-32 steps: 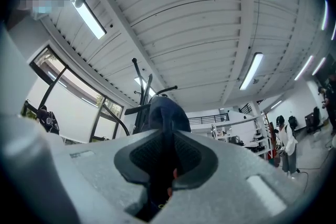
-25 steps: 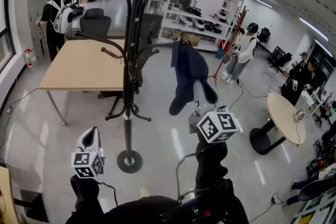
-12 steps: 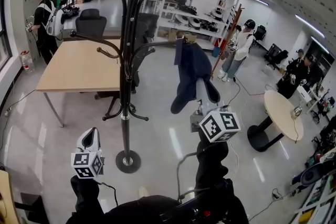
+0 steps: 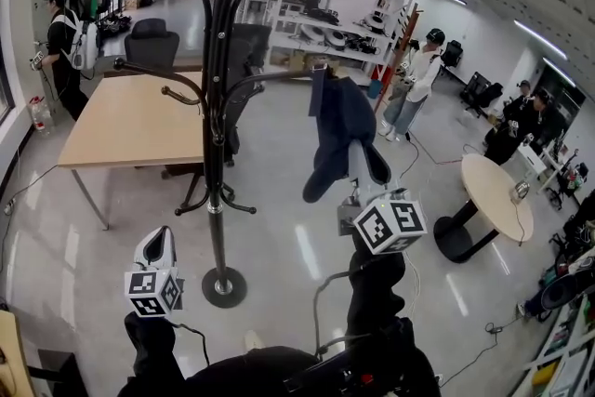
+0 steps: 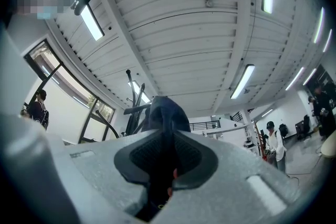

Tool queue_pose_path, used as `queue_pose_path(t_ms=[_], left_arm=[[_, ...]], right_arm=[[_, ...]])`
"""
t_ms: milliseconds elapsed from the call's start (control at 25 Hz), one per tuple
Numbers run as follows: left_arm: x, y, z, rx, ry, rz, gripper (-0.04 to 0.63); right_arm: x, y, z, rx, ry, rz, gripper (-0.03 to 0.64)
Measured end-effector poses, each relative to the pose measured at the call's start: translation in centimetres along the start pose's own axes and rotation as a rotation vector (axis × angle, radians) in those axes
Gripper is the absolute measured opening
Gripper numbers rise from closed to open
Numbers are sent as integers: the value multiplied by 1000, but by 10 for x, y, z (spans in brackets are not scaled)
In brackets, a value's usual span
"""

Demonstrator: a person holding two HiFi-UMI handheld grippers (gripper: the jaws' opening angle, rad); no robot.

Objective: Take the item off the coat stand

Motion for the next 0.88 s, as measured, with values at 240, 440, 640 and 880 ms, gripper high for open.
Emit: queue_pose_path(t_ms=[240, 440, 640, 880], left_arm=[[-7, 2, 1, 16, 29, -8, 3], [-15, 5, 0, 29, 49, -18, 3], [-19, 3, 1, 36, 59, -26, 3], [-21, 7, 4, 49, 75, -37, 3]], right_arm=[[0, 0, 15, 27, 20, 19, 48], [-5, 12, 29, 53, 38, 12, 46], [-4, 20, 40, 78, 54, 29, 48], [4, 38, 53, 118, 58, 28, 47]])
Point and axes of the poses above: the fingertips, and each gripper's own axes: z backward along the fingers, x to its left, y out of its underside, the point moved 2 cm from there along z, backward along the fingers, and after that the axes turned 10 degrees about z, right-handed, at the moved point
